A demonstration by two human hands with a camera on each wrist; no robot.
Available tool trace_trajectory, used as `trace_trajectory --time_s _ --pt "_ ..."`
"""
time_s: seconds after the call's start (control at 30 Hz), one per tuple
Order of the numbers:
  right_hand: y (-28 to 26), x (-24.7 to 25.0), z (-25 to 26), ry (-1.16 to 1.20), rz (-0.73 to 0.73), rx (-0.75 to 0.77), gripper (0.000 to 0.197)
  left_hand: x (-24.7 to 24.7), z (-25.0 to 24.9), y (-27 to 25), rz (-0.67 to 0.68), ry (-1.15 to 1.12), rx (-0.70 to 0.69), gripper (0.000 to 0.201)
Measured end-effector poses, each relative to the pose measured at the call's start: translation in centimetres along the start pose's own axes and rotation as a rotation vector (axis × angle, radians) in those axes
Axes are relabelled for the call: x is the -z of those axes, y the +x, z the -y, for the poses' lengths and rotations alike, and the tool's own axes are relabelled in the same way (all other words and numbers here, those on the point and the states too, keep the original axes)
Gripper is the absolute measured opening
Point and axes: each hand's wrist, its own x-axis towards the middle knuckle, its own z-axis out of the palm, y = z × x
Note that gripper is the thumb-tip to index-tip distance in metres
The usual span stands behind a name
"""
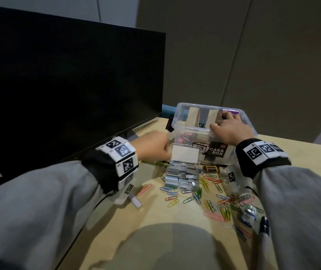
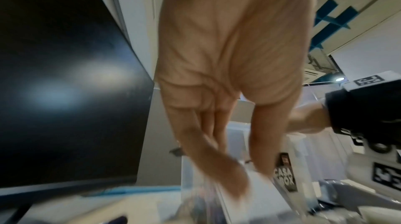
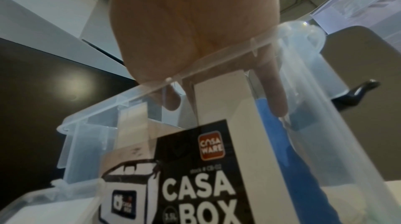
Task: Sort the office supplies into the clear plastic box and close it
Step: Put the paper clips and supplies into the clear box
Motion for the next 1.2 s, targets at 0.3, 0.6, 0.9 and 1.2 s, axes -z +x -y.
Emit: trace_trajectory --time_s 0.3,0.6,0.9,1.2 --pt "0.1 -0.1 0.0 0.0 -0.001 -0.008 0.053 -3.8 -0.2 -0.1 0.308 -0.094 0.103 0.026" --pt "0.1 -0.1 -0.1 -0.004 -0.014 -0.009 0.053 -4.8 -2.5 0.7 0.273 -0.237 0.037 0.044" --pt "0.1 -0.1 -0.1 -0.006 -0.017 -0.003 0.053 -5.0 -1.5 -0.4 0.44 0.112 0.008 0.076" --pt "0.0 -0.2 -0.1 -0.006 -0.041 0.005 0.052 -6.1 -1.4 0.7 0.398 0.024 -0.029 0.033"
